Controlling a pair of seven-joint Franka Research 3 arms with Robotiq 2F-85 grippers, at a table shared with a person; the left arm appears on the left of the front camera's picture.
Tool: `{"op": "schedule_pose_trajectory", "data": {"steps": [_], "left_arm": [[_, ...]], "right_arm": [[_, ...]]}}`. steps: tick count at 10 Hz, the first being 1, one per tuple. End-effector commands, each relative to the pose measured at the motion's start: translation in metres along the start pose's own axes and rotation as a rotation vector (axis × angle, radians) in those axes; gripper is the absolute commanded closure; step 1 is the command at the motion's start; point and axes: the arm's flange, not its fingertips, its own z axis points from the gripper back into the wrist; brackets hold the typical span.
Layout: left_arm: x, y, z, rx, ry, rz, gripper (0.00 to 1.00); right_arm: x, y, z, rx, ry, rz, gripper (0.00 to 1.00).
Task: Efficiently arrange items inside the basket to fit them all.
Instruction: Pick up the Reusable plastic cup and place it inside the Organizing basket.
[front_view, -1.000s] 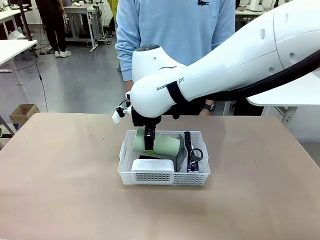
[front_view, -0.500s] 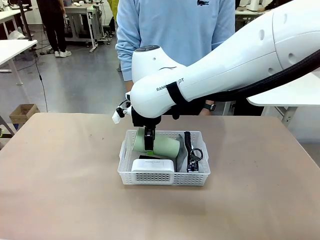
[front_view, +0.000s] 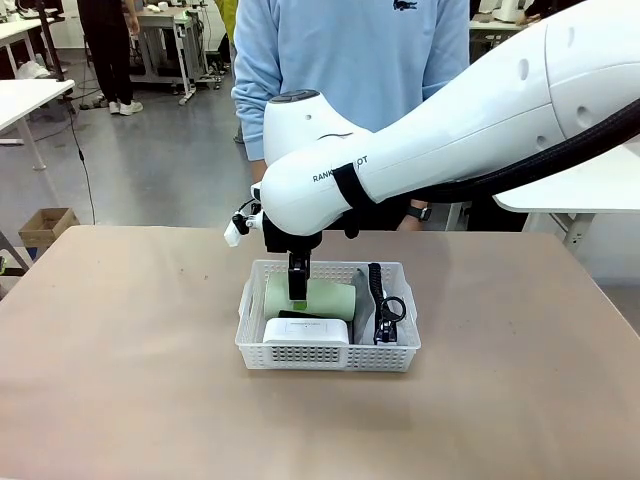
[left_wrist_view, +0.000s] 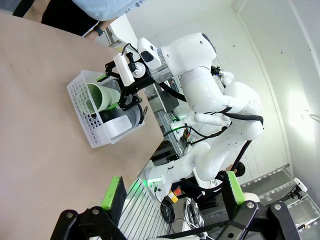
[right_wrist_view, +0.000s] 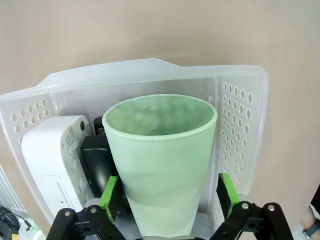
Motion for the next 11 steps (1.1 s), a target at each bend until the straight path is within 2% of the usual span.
{"op": "schedule_pose_trajectory", "data": {"steps": [1, 3, 4, 5, 7, 8, 9, 11], "left_arm": [[-0.001, -0.003, 0.002, -0.010, 0.007, 0.004, 0.00], [-0.001, -0.003, 0.002, -0.010, 0.007, 0.004, 0.00], [-0.001, -0.003, 0.002, -0.010, 0.007, 0.004, 0.00], [-0.001, -0.003, 0.002, -0.010, 0.007, 0.004, 0.00], [-0.001, -0.003, 0.002, -0.010, 0.007, 0.004, 0.00], [-0.001, -0.003, 0.002, -0.010, 0.007, 0.004, 0.00], [-0.001, -0.003, 0.002, -0.010, 0.007, 0.004, 0.00], [-0.001, -0.003, 0.002, -0.010, 0.007, 0.004, 0.00]], "right_arm": [[0.001, 0.001, 0.002, -0.032, 0.002, -0.017, 0.00], [-0.003, 0.003, 0.006, -0.040, -0.014, -0.024, 0.00], [-0.011, 0.006, 0.015, -0.039, -0.056, -0.010, 0.00], [-0.033, 0.008, 0.036, -0.035, -0.116, -0.024, 0.00], [-0.098, 0.014, 0.095, 0.087, -0.250, -0.103, 0.00], [-0.130, 0.014, 0.115, 0.168, -0.283, -0.167, 0.00], [-0.181, 0.012, 0.134, 0.306, -0.434, -0.237, 0.00], [-0.269, 0.019, 0.143, 0.412, -0.644, -0.314, 0.00]]}}
